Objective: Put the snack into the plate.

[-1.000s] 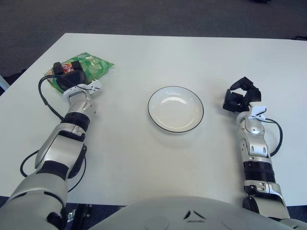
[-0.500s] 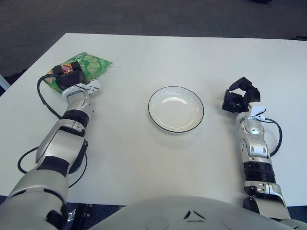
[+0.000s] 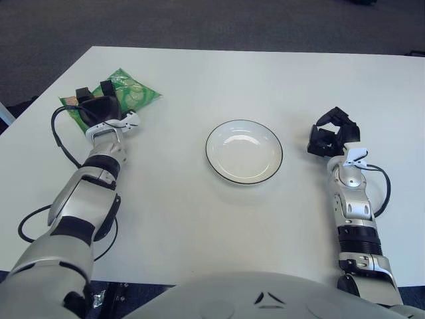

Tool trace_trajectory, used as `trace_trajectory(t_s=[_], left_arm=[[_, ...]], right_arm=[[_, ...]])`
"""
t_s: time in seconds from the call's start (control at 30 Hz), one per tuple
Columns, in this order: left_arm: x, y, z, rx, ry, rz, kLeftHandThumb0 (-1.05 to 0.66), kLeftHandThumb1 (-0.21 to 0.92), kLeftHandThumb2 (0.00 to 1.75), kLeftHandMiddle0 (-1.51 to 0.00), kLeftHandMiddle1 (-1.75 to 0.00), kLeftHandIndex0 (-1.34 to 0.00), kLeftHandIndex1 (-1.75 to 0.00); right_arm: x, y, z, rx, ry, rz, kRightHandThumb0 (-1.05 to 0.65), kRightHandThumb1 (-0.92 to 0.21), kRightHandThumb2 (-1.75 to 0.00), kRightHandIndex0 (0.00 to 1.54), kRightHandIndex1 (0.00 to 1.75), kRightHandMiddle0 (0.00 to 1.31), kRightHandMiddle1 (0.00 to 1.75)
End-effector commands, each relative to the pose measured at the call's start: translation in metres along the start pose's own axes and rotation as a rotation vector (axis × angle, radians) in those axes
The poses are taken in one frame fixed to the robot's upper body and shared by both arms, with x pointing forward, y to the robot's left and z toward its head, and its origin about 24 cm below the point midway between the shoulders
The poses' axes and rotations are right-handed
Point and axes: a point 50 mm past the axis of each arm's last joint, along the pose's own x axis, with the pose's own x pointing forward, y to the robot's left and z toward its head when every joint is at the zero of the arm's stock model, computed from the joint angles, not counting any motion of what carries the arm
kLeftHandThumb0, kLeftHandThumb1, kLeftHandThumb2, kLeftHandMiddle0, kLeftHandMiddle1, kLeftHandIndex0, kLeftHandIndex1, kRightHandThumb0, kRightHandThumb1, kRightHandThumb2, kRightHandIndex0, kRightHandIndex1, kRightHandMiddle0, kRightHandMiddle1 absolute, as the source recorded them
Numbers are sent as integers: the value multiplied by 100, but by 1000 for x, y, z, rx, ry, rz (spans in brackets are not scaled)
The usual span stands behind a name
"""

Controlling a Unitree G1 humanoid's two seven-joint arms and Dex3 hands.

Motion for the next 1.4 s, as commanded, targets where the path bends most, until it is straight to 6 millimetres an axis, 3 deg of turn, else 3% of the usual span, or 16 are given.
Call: trace_trajectory(t_s=[0.0,0.23,0.47,0.73,0.9,1.37], left_arm=[[-22,-24,-13,32,13,-101,0,-2,153,-100,-125,-72,-174],[-12,-12,-1,-22,-28,-18,0,-7,160,-104,-129,-73,-175],[-6,-3,5,-46,-67,39,0,-9,167,-102,-143,-71,-175],[8,30,36,-190,-200,162,0,-12,174,-99,-155,-72,-175],[3,54,56,-255,-294,251,0,-11,175,-97,-159,-71,-175],[-16,95,79,-366,-493,416,0,-11,175,-98,-159,-72,-175]], right_arm=[[-31,-5,-42,-19,172,-4,-52,-22,-144,133,175,70,175],[-32,-5,-42,-14,168,15,-52,-22,-144,133,175,70,175],[-31,-6,-42,-9,177,14,-52,-22,-144,133,175,70,175],[-30,-5,-43,-10,183,8,-53,-21,-145,132,175,70,175],[-29,-5,-44,-12,183,15,-53,-21,-145,132,175,71,175],[-28,-4,-45,-11,185,22,-53,-20,-146,132,175,71,175]])
